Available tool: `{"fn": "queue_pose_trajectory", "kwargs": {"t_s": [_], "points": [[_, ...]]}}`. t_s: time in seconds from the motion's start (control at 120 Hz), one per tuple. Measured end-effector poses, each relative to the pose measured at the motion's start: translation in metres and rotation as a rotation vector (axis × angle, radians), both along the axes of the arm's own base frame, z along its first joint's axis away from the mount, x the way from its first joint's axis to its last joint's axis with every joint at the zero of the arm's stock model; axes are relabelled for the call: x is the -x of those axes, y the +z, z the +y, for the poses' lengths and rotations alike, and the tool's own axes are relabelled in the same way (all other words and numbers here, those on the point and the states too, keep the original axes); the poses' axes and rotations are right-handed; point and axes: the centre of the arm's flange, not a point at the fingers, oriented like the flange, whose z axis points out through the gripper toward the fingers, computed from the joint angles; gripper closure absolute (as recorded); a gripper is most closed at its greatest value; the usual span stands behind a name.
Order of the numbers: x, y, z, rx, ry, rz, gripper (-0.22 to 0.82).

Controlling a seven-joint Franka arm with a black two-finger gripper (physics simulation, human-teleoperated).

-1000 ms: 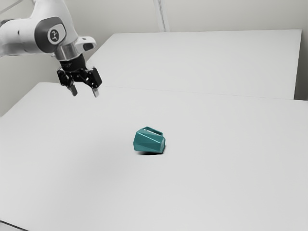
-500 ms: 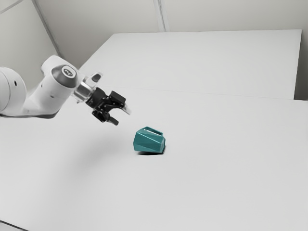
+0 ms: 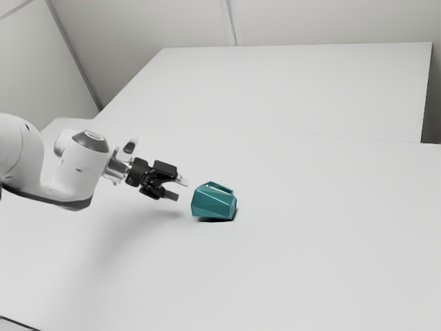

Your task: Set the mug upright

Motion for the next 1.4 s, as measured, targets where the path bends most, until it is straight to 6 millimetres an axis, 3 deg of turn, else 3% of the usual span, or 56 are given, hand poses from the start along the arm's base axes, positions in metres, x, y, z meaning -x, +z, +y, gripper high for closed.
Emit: {"fn": "queue_pose_trajectory", "kwargs": {"t_s": [0.167, 0.5, 0.7, 1.133, 1.225, 1.4], "points": [[-0.002, -0.002, 0.0, 0.061, 0.004, -0.1, 0.0], [0.012, -0.024, -0.025, 0.077, -0.109, -0.187, 0.0], [0.007, -0.02, -0.035, 0.062, -0.162, -0.251, 0.0], [-0.003, -0.033, -0.053, 0.03, -0.218, -0.3, 0.01], [-0.004, -0.034, -0.053, 0.025, -0.219, -0.307, 0.1], [-0.005, -0.034, -0.053, 0.016, -0.219, -0.312, 0.45]]}}
